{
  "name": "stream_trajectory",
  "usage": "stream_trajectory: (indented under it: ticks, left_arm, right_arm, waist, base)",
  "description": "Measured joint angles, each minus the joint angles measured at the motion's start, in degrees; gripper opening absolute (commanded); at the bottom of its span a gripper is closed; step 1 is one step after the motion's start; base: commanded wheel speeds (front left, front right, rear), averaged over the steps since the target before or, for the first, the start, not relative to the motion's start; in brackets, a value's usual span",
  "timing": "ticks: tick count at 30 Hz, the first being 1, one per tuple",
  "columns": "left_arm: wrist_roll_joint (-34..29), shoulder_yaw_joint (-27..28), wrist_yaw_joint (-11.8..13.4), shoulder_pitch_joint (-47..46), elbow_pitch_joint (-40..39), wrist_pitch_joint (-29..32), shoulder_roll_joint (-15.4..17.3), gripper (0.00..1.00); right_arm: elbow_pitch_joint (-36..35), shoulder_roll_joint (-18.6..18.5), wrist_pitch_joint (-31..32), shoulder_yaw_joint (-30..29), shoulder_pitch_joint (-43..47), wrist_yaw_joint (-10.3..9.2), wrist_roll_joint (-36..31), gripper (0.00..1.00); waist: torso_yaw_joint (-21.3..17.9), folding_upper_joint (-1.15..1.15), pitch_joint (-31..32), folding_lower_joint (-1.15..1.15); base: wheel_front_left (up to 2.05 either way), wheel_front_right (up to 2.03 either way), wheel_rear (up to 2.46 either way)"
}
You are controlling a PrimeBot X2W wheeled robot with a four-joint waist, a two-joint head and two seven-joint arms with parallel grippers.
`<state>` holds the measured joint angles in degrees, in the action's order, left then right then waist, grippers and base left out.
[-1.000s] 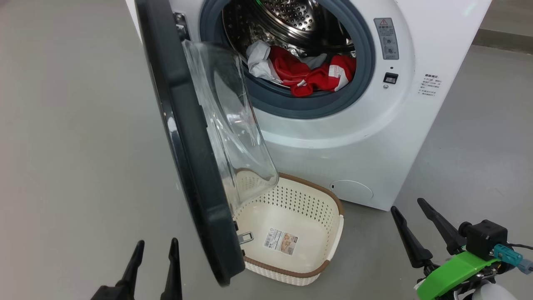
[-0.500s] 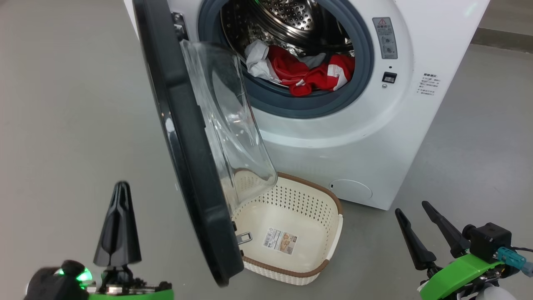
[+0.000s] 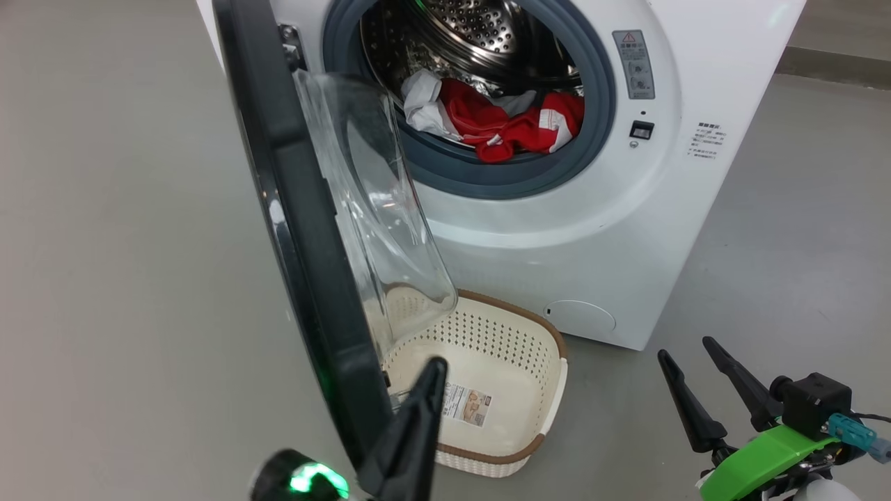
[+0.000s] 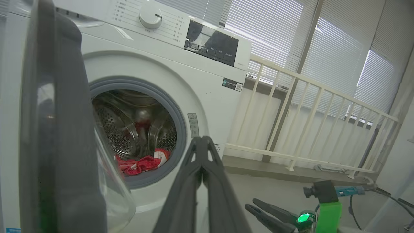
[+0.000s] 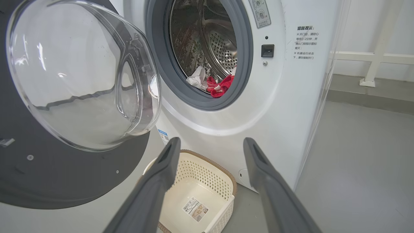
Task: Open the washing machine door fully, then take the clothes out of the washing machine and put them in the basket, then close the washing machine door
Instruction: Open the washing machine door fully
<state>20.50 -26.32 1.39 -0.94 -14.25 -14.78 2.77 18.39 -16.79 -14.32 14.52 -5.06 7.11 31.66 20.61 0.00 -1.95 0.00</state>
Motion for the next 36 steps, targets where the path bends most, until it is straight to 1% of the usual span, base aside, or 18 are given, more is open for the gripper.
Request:
stream_trajectory:
  ticks: [2, 5, 9, 11, 17, 24, 36]
  left_arm:
    - [1.0, -1.9, -0.4, 0.0, 3.7, 0.0, 0.0, 0.0]
    - [2.2, -3.3, -0.5, -0.1, 9.2, 0.0, 0.0, 0.0]
    - [2.8, -3.2, -0.3, -0.5, 15.8, 0.1, 0.1, 0.0]
    - [3.3, -2.7, 0.2, -0.8, 18.0, 0.1, 0.0, 0.0]
    - [4.9, -0.9, 0.9, -2.0, 19.8, 0.1, 0.0, 0.0]
    - [5.3, 1.3, 2.2, -2.0, 21.1, 0.1, 0.0, 0.0]
    - [4.5, 5.2, 2.1, -1.6, 21.9, 0.1, -0.4, 0.0]
  right_arm:
    - [0.0, 0.0, 0.0, 0.1, 0.0, 0.0, 0.0, 1.0]
    - [0.0, 0.0, 0.0, 0.3, 0.0, 0.0, 0.0, 1.0]
    - [0.0, 0.0, 0.0, 0.5, 0.0, 0.0, 0.0, 1.0]
    - [0.0, 0.0, 0.0, 0.7, 0.0, 0.0, 0.0, 1.0]
    - [0.0, 0.0, 0.0, 0.9, 0.0, 0.0, 0.0, 1.0]
    - [0.0, 0.0, 0.0, 0.9, 0.0, 0.0, 0.0, 1.0]
    - [-0.1, 0.0, 0.0, 0.8, 0.0, 0.0, -0.1, 1.0]
  waist:
    - [-0.1, 0.0, 0.0, 0.0]
    - [-0.3, 0.0, 0.0, 0.0]
    - [-0.3, 0.0, 0.0, 0.0]
    - [-0.5, 0.0, 0.1, 0.0]
    - [-0.7, 0.0, 0.3, 0.0]
    - [-0.5, 0.0, 0.2, 0.0]
    - [0.5, 0.0, -0.1, 0.0]
  base:
    - [0.0, 0.0, 0.0]
    - [0.0, 0.0, 0.0]
    - [0.0, 0.0, 0.0]
    - [0.0, 0.0, 0.0]
    - [0.0, 0.0, 0.0]
    - [0.0, 0.0, 0.0]
    - [0.0, 0.0, 0.0]
